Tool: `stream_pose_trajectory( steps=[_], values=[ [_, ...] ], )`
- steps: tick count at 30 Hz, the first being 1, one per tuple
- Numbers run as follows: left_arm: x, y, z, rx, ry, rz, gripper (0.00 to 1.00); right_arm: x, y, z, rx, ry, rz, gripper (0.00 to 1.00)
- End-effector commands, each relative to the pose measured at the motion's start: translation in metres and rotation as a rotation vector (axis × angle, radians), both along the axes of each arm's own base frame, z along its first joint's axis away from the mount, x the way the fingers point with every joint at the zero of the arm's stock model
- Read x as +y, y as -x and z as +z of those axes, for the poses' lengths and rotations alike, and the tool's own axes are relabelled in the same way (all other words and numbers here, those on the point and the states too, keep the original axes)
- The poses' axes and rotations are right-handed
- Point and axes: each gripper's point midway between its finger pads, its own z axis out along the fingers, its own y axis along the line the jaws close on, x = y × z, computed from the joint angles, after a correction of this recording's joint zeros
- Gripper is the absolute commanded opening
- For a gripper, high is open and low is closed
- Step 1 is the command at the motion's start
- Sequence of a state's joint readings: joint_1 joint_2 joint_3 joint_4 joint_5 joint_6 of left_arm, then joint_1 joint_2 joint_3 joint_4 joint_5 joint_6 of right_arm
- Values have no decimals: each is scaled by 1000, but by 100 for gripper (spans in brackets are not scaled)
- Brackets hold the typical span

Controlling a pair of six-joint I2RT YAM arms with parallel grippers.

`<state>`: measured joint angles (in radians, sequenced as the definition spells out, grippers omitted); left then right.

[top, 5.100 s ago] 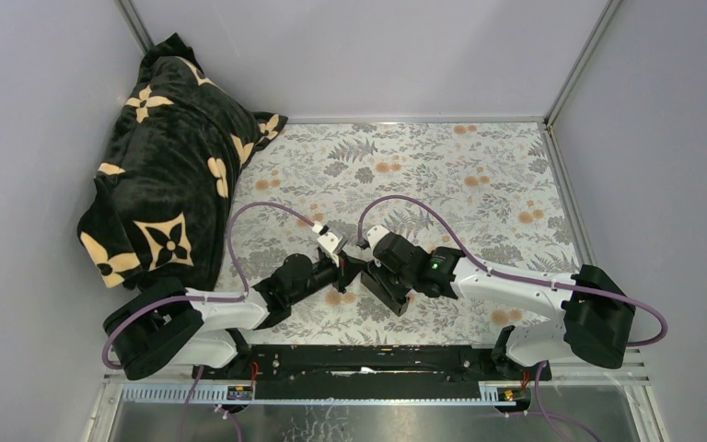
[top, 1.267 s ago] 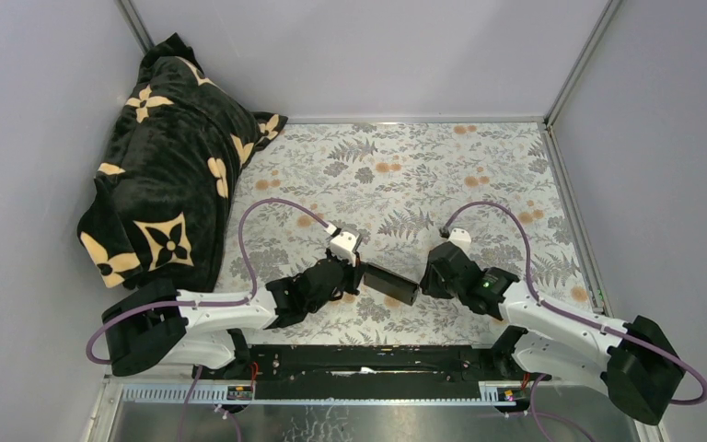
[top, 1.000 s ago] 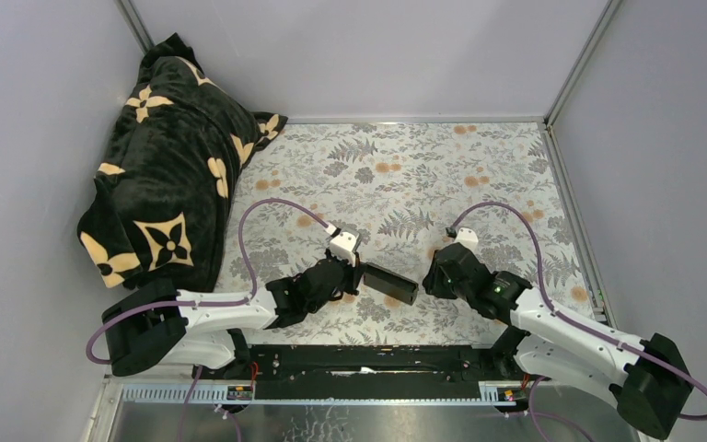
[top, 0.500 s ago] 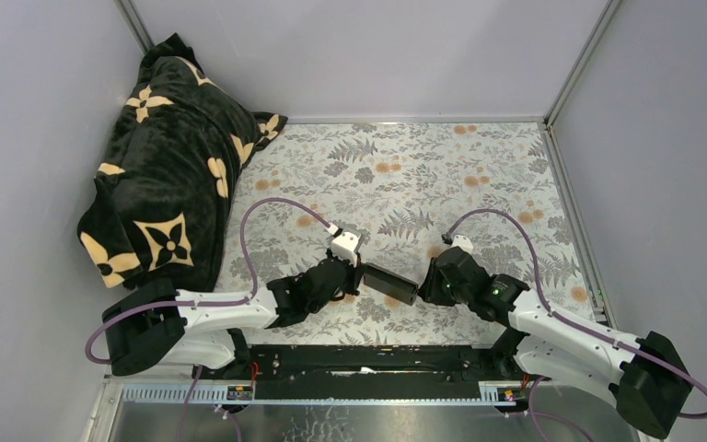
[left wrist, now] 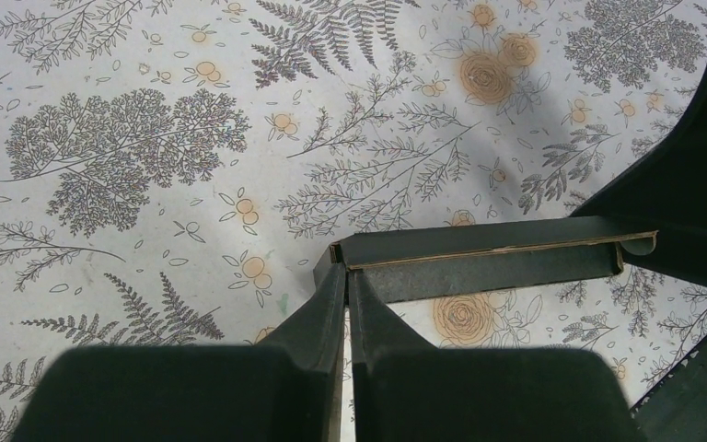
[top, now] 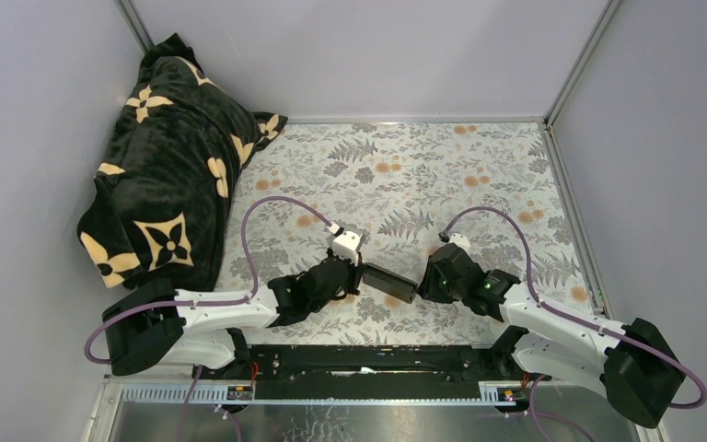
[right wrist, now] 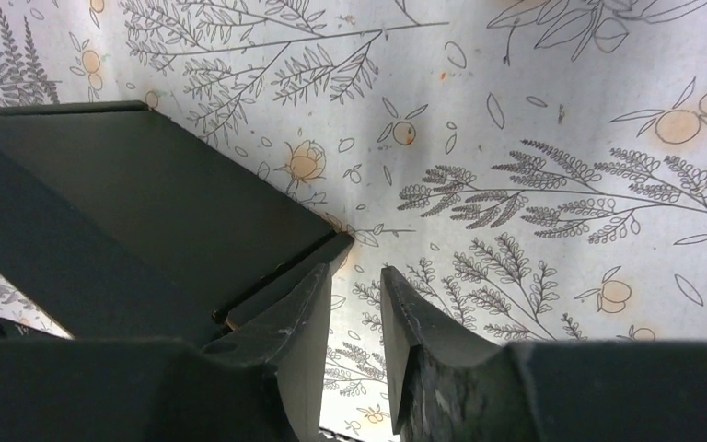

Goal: Fold the paper box
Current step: Close the paper box at the center of the board.

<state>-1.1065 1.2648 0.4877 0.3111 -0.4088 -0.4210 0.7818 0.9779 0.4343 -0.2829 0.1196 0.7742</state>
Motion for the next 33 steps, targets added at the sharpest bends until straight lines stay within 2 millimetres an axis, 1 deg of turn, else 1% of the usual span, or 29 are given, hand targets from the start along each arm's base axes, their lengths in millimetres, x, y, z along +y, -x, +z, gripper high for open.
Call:
stream_pose_trajectory(
  steps=[1, 5, 10, 14, 16, 18, 20, 22, 25, 27, 29, 31, 33],
  values=[
    [4, 4, -10, 27, -47, 6, 6, 11, -24, 24, -81, -44, -4, 34],
    [4, 4, -11, 31, -55, 7, 6, 12, -30, 27, -85, -44, -1, 34],
    [4, 4, -12, 36, -64, 15, 6, 18, -38, 28, -84, -51, 12, 34],
    [5, 3, -13, 46, -75, 29, 6, 22, -49, 31, -97, -38, 23, 34],
    [6, 2, -15, 50, -81, 34, 6, 15, -54, 30, -102, 0, 11, 34],
    [7, 2, -15, 53, -83, 39, 6, 4, -58, 31, -116, 42, -13, 34],
    [8, 3, -15, 56, -85, 43, 6, -7, -60, 40, -144, 85, -26, 32],
    [9, 3, -16, 61, -89, 46, 6, -20, -58, 49, -166, 137, -32, 30],
    [8, 2, -15, 63, -91, 48, 6, -38, -55, 67, -197, 198, -44, 29],
    [7, 2, -16, 68, -93, 49, 6, -42, -51, 77, -212, 209, -31, 30],
    [5, 2, -16, 73, -94, 46, 6, -37, -45, 83, -211, 178, 17, 29],
    [4, 2, -15, 76, -96, 47, 6, -27, -37, 86, -217, 135, 80, 28],
    [4, 1, -16, 80, -102, 50, 6, -21, -32, 91, -237, 109, 104, 28]
  ],
)
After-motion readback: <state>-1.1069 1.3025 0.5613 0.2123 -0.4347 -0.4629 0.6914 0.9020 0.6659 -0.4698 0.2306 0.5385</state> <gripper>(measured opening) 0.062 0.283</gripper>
